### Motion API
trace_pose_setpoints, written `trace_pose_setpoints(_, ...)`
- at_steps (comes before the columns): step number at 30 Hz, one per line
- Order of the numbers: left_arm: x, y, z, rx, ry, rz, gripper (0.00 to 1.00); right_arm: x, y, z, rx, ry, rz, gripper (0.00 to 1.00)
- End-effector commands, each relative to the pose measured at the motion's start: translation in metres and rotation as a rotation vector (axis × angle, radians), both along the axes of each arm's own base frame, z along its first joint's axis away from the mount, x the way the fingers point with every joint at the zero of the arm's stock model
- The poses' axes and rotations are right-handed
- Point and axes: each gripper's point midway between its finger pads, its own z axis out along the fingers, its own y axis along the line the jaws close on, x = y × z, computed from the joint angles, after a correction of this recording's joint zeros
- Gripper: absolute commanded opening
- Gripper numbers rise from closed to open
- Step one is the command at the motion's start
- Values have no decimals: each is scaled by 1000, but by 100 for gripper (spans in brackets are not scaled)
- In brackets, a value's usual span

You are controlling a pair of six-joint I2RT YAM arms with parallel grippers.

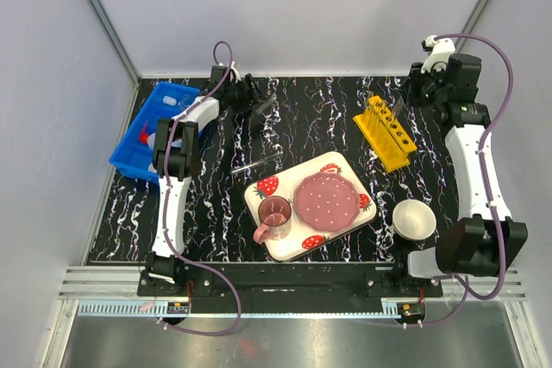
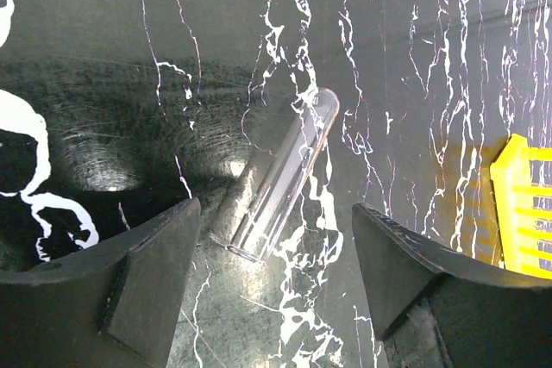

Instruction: Organize the chemistry lab equipment

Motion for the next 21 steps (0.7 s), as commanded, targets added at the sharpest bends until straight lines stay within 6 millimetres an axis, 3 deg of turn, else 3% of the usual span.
trace_pose_setpoints(1,-15,-7,12,4,15,-41,77,18,-3,9,-3,-71,-2,15)
trace_pose_setpoints(9,-20,-6,10,11,22,-54,77,31,-1,-24,21,-28,11,15)
trace_pose_setpoints(21,-21,-7,10,11,21,-65,79,50,-6,-48,2,-35,5,15)
